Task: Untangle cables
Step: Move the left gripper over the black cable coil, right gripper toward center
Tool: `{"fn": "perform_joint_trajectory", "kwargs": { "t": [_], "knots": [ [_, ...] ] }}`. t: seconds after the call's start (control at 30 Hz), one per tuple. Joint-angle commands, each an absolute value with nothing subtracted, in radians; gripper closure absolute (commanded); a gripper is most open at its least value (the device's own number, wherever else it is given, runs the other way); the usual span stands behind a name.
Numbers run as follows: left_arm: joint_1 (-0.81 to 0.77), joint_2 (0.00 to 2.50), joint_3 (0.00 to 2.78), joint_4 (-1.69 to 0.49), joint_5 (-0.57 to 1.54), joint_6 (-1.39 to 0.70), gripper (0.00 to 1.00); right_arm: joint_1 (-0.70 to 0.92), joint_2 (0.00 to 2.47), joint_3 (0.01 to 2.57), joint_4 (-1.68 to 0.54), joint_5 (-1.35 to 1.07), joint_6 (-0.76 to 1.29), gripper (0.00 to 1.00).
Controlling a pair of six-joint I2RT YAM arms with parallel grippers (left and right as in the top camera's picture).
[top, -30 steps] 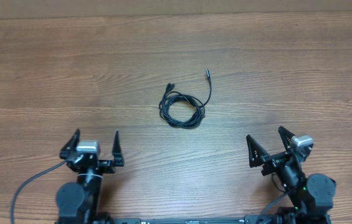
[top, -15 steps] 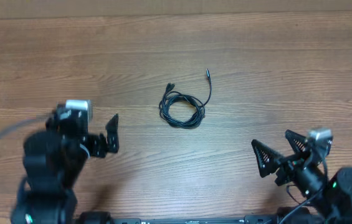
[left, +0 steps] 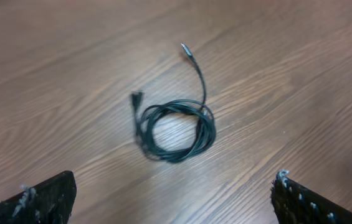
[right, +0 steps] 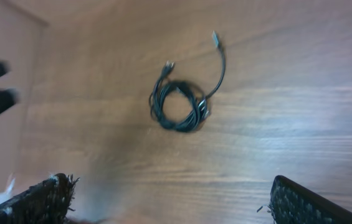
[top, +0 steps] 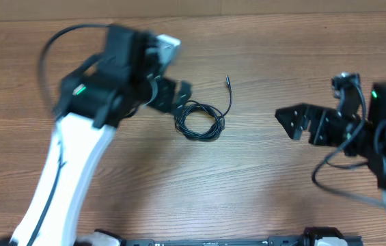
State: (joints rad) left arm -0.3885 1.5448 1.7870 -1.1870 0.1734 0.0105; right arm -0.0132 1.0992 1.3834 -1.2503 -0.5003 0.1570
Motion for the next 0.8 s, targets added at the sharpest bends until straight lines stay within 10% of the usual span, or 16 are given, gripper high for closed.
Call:
{"fn": "perform_joint_trajectory", "kwargs": {
  "t": [0.0, 0.2, 0.77],
  "knots": [
    [-0.412, 1.665, 1.817, -1.159, 0.198, 0.075, 0.0, -0.017, 1.184, 1.407, -1.26, -0.582, 0.123, 0.0],
    [-0.419, 1.879, 1.817, -1.093, 0.182, 0.215, 0.35, -0.017, 1.265, 1.407, -1.259, -0.579, 0.123, 0.02],
    [-0.416, 2.222, 1.817, -0.988, 0.216, 0.538, 0.49, -0.017, 1.272, 1.407, -1.263, -0.532, 0.123, 0.02]
  ]
}}
